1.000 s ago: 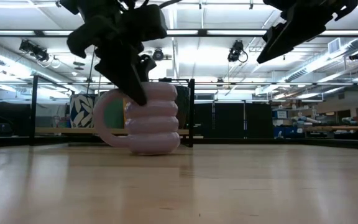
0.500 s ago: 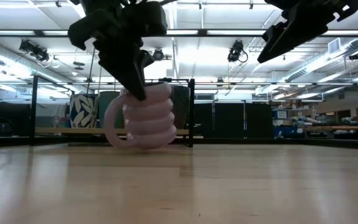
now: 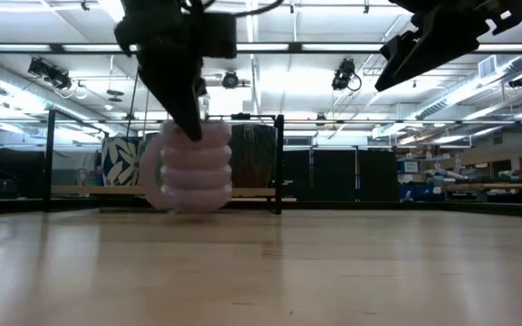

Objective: Place coffee mugs
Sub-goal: Put the purple mug on the shelf

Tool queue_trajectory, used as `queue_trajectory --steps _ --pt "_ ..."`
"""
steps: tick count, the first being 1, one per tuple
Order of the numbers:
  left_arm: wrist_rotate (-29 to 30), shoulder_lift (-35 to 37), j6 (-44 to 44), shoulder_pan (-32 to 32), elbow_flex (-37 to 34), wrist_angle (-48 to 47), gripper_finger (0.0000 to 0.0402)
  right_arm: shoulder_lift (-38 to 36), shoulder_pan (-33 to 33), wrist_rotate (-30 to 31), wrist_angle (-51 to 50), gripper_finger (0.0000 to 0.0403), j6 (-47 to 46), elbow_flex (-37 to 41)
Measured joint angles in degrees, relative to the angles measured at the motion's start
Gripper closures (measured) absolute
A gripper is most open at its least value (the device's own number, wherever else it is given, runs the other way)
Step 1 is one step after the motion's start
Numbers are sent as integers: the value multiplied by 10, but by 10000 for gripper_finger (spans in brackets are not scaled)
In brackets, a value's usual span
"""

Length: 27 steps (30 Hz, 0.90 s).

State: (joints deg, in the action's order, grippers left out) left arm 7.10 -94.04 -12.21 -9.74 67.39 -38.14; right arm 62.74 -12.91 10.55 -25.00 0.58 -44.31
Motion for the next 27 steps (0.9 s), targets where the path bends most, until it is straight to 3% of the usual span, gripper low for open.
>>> queue_trajectory --steps 15,19,27 --pt "1 98 -126 12 25 -158 373 -1 0 -2 -1 196 31 0" --pt "6 105 -115 34 24 -205 373 -1 0 -3 2 196 31 0" --pt "-3 164 -62 113 -19 -209 373 -1 0 -3 5 196 37 0"
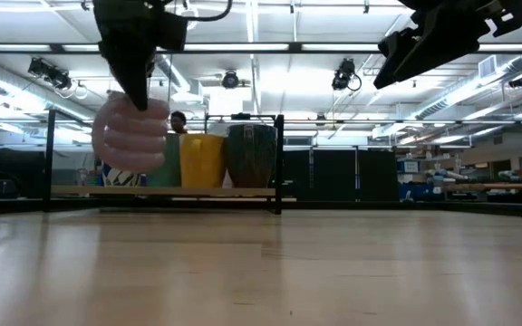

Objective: Place coffee mugs
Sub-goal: Put the purple mug on the shelf

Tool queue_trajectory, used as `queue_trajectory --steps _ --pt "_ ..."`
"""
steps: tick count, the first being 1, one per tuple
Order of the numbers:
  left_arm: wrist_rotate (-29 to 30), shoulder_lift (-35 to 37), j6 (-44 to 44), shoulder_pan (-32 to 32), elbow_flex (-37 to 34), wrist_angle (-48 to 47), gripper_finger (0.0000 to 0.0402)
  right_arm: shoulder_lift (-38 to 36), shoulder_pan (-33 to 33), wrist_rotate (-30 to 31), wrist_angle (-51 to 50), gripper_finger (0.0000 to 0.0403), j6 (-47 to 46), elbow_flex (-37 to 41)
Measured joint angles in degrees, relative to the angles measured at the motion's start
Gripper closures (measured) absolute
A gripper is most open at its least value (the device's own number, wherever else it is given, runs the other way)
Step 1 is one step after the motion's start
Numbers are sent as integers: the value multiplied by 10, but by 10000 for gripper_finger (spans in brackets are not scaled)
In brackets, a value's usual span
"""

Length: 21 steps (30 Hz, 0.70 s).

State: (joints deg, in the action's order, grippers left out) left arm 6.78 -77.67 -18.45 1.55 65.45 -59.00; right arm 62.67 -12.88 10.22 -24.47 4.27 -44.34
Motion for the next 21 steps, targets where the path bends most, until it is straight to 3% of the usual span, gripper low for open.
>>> queue_trajectory --steps 7,21 --pt "-60 63 49 113 -54 50 373 0 0 0 8 196 4 0" --pt "-180 64 165 337 -59 80 373 0 4 0 19 196 4 0"
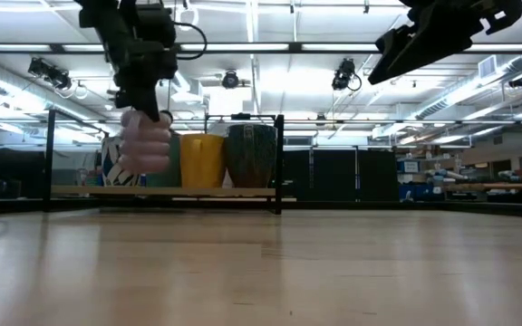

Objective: Place coffee mugs
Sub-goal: Put the purple mug on the shelf

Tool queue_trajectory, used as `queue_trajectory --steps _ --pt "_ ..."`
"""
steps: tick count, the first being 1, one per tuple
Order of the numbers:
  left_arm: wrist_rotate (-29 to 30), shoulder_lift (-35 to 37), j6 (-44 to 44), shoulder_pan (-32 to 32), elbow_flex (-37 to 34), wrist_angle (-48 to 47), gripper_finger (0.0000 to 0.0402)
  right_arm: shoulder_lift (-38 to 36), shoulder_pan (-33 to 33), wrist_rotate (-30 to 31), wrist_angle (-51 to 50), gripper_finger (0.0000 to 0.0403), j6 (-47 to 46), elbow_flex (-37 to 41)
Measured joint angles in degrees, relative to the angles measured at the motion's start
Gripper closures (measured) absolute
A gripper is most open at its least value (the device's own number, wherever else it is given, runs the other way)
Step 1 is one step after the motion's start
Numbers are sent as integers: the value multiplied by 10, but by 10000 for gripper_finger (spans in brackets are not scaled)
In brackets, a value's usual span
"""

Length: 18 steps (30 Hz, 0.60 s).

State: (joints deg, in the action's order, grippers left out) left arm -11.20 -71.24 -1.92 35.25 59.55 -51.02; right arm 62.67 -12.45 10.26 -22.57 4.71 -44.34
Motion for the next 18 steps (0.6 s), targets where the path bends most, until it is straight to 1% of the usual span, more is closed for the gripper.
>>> queue_trajectory --steps 5,7,10,14,18 --pt "-10 0 15 49 0 6 373 0 3 0 0 196 1 0" --pt "-26 -8 16 60 0 19 373 0 3 0 1 196 0 0" --pt "-28 -24 26 64 0 28 373 0 3 0 2 196 -2 0" --pt "-48 -48 30 64 0 53 373 0 3 0 3 196 -6 0" --pt "-52 -73 38 65 0 48 370 0 2 0 1 196 -9 0"
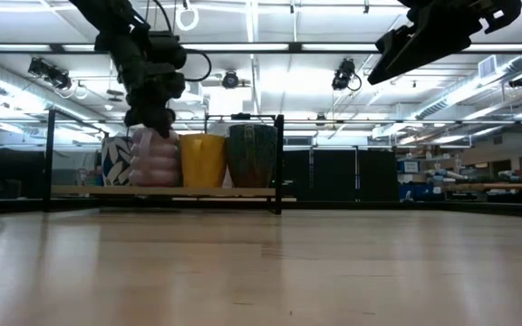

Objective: Place coffee mugs
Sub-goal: Put the purple mug on the shelf

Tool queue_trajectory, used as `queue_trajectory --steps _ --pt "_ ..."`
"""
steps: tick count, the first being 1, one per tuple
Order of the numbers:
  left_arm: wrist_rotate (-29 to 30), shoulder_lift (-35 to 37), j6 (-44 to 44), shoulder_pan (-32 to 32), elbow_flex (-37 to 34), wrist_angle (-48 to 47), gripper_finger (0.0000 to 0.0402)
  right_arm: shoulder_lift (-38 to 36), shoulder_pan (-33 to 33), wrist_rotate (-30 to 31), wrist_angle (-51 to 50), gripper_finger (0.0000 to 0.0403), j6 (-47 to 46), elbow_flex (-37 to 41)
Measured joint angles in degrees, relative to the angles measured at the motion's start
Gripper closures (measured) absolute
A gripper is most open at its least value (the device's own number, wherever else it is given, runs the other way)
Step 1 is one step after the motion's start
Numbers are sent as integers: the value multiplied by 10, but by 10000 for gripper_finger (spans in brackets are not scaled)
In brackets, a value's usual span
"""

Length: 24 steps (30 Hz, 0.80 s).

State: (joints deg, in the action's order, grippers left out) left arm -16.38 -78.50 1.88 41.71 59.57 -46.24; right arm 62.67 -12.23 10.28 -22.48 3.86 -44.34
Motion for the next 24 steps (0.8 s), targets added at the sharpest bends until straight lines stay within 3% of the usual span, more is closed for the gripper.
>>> queue_trajectory --steps 20,24 --pt "0 -12 29 20 2 19 363 0 0 0 1 196 2 0" --pt "13 -12 31 20 1 23 347 0 0 0 2 196 3 0"
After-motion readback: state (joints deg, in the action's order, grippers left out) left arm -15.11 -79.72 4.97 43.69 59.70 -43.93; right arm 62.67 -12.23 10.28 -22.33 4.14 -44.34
